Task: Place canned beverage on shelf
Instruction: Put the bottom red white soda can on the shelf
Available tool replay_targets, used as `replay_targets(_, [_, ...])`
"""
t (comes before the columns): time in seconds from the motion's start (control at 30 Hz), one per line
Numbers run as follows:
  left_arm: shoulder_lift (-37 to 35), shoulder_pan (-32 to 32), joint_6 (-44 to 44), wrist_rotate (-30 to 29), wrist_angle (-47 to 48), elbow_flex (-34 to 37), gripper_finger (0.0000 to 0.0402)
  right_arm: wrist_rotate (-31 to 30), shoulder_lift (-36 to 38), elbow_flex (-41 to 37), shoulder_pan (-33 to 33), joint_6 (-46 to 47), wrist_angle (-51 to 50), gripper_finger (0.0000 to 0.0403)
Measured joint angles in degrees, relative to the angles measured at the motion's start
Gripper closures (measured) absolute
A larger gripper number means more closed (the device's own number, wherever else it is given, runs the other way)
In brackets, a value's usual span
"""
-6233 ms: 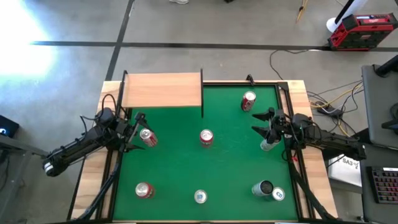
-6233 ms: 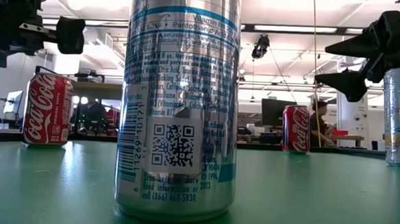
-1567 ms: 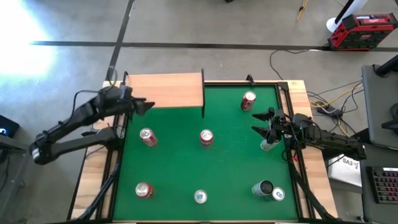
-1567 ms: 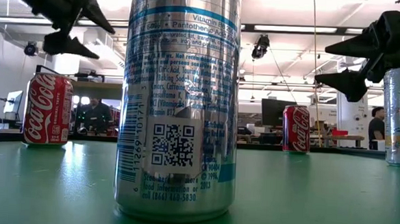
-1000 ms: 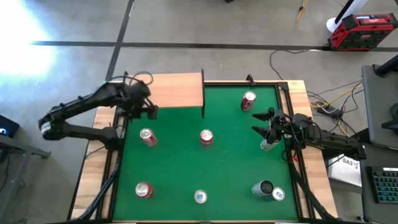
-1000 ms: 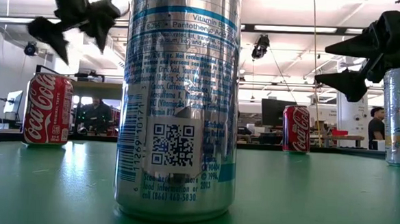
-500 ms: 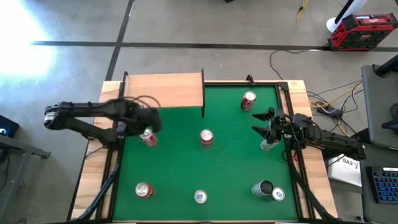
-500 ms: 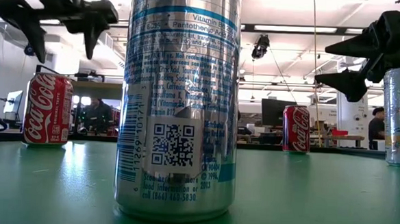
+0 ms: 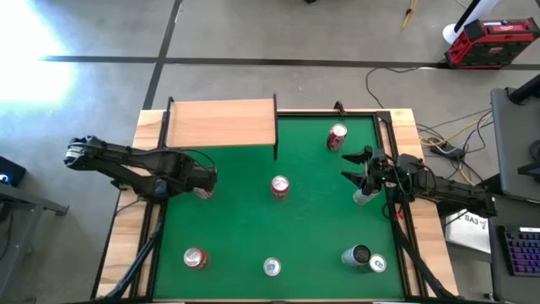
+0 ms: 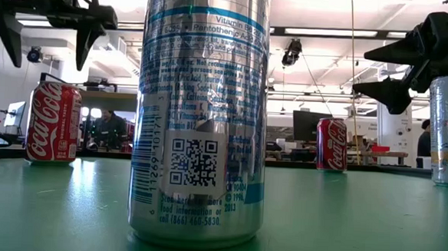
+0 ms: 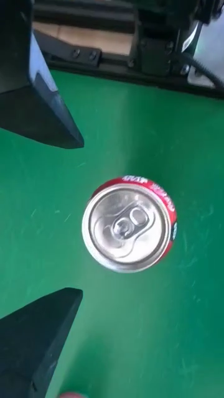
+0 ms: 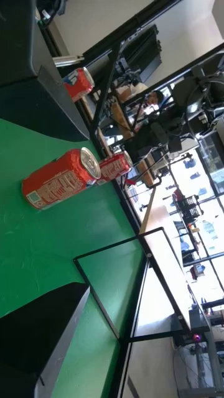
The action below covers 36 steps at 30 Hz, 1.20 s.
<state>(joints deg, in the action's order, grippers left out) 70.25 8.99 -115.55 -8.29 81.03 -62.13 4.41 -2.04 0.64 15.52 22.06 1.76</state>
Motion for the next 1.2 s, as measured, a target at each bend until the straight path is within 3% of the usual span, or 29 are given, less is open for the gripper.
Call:
replay_targets(0.13, [2.9,0.1,-0.1,1.1,0.7,0.0,0.0005,0.0,0.0,0.0,0.0,0.0,0.0,0.0021])
replay_targets(0.37, [7.8,3.8,-0.5,-0.1,-0.2,0.0,0.0003,0.0,0.0,0.0,0.0,0.0,0.0,0.0021])
replay_targets(0.6, [13.7,11.5,-3.5,-9.3,-0.3,0.1,0.0003,0.0,0.0,0.0,0.0,0.0,0.0,0.0021])
replay_targets(0.9, [20.3,21.0,-17.7,-16.9,3.2,2.7,0.0003,0.0,0.0,0.0,0.0,0.0,0.0,0.0021])
replay_targets(1.03, [21.7,23.5,-20.0,-22.4,3.5,4.8,0.0003,0.0,0.0,0.0,0.0,0.0,0.0,0.0021])
replay_targets(1.2, [23.5,24.5,-20.0,-24.8,3.5,5.8,0.0003,0.0,0.0,0.0,0.0,0.0,0.0,0.0021])
